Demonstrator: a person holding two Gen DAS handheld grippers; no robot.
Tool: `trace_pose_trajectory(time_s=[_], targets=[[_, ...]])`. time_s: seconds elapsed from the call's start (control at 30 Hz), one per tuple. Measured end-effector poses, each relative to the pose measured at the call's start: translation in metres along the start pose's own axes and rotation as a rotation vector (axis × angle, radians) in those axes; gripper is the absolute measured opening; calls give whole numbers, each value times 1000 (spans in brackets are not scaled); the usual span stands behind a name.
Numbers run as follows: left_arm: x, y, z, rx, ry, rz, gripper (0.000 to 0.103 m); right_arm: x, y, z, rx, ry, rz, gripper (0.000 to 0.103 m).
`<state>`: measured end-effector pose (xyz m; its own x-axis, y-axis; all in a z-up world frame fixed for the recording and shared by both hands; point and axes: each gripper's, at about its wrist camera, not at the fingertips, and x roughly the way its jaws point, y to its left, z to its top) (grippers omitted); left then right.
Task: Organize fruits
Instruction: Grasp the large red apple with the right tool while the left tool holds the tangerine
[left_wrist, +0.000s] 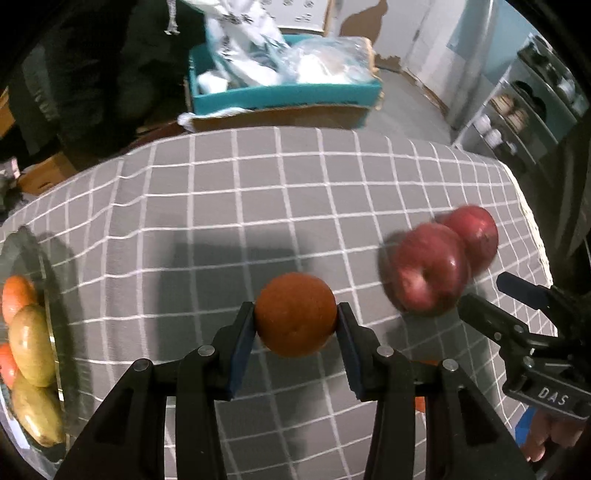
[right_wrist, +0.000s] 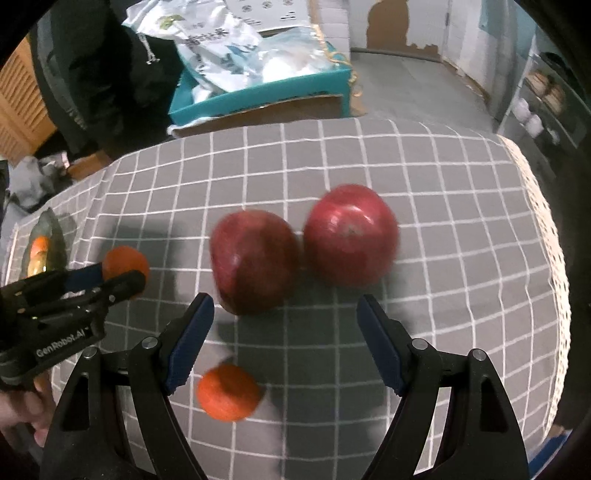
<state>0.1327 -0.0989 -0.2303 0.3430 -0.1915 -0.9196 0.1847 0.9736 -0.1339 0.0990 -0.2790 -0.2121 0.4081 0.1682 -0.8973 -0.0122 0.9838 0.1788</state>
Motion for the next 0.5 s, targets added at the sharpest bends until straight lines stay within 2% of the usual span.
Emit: trace_pose_trajectory(time_s=[0.2,0.5], targets=[[-6,14,0,-11,-16,14,44,19,8,13,2,18,33,79],[-7,25,2,-33,-19,6,44,48,25,18,-38,68,1,79]])
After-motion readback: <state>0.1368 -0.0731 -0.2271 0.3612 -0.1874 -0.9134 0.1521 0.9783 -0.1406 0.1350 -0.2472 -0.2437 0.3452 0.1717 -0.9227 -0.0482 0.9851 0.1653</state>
